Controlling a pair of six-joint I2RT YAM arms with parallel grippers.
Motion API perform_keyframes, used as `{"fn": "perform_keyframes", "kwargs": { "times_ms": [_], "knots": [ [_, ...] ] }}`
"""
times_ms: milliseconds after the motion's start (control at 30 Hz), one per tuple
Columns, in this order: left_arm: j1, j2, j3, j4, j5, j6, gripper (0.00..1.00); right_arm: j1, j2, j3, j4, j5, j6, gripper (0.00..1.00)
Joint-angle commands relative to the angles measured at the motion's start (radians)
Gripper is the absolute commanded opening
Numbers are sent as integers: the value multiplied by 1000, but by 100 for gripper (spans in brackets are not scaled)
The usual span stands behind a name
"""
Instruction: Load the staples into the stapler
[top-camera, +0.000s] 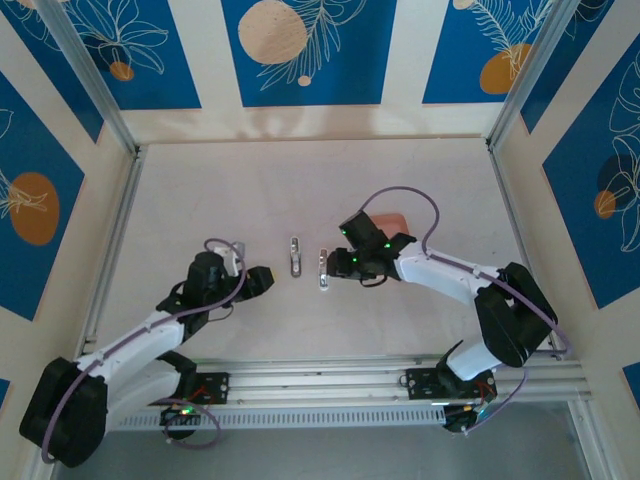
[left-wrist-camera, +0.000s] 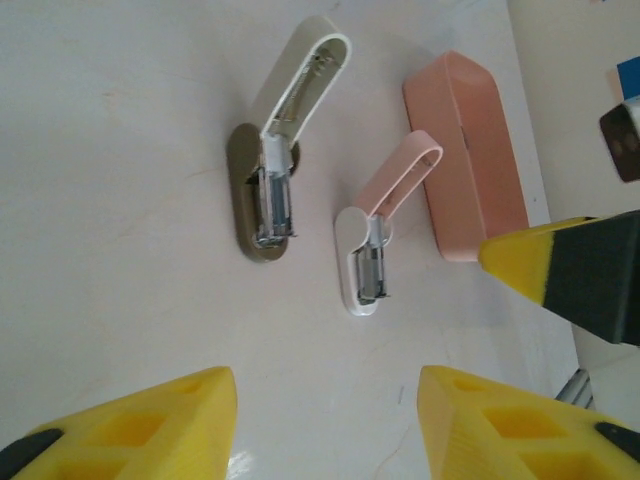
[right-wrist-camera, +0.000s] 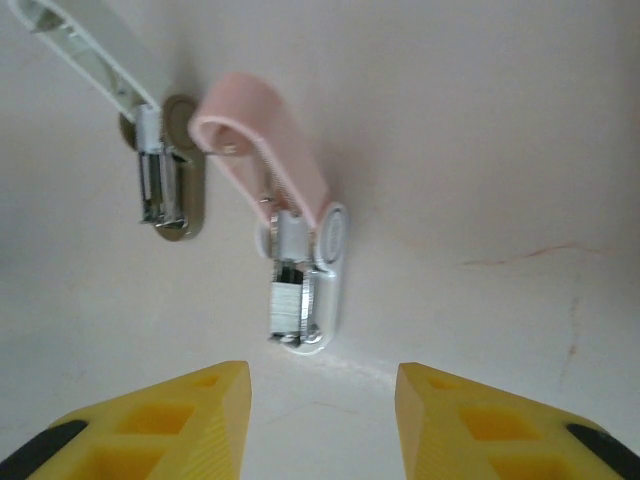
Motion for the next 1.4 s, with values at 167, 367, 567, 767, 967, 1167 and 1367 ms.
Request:
{"fn": "perform_keyframes", "kwargs": {
  "times_ms": [167,367,567,767,967,1167,1367],
  "knots": [
    [-121,300,195,61,51,-33,40,-78,-47,-120,157,-168,-7,43],
    [-166,486,298,90,78,-39,33,-90,-53,-138,172,-178,-26,42],
    [-190,595,381,77,96,-25,31,-91,-46,-137,183,-187,-48,42],
    [-208,676,437,56,105,-15,32,-93,-38,-146,194,-196,-55,42],
    [-217,714,476,-15,89,22,34,-95,-33,-153,208,-204,-53,42],
    [-224,744,494,-33,86,31,34,-95,-30,-155,213,-207,-54,41],
    [-225,759,501,-53,84,41,34,-97,-32,-162,211,-208,-52,42]
  ]
}}
